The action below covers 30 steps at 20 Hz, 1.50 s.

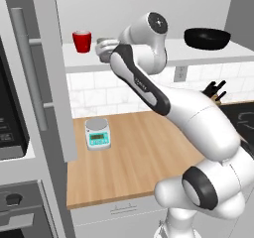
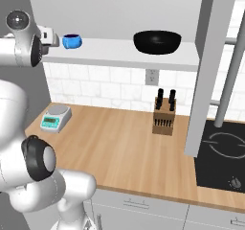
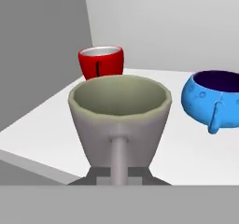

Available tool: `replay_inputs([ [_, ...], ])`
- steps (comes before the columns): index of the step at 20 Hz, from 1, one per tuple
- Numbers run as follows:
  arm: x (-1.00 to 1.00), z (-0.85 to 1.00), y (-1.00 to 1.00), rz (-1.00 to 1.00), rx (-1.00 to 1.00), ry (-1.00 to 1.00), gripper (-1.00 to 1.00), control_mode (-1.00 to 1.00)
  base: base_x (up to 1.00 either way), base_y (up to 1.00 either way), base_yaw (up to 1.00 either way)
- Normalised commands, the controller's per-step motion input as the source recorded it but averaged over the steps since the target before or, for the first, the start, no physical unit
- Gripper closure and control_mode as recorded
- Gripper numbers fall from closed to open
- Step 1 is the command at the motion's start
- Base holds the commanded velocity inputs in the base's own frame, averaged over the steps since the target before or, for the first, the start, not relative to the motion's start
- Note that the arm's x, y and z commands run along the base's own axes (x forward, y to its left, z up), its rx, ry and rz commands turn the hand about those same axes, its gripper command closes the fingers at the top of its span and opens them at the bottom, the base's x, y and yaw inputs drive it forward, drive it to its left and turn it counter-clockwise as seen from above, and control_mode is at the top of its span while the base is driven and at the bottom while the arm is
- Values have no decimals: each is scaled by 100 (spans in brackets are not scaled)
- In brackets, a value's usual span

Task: Gather all objects into one cabinet and sort the glasses and bowls to opposite sides.

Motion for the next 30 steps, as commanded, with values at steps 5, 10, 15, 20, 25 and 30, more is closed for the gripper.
replay_inputs([
  [5, 12, 0, 18, 0, 0, 0, 100, -100, 0, 0, 0],
  [10, 21, 0, 12, 0, 0, 0, 100, -100, 0, 0, 0],
  [15, 35, 0, 1, 0, 0, 0, 100, -100, 0, 0, 0],
  [20, 10, 0, 0, 0, 0, 0, 100, -100, 0, 0, 0],
  [25, 0, 0, 0, 0, 0, 0, 100, -100, 0, 0, 0],
  [30, 0, 0, 0, 0, 0, 0, 100, -100, 0, 0, 0],
])
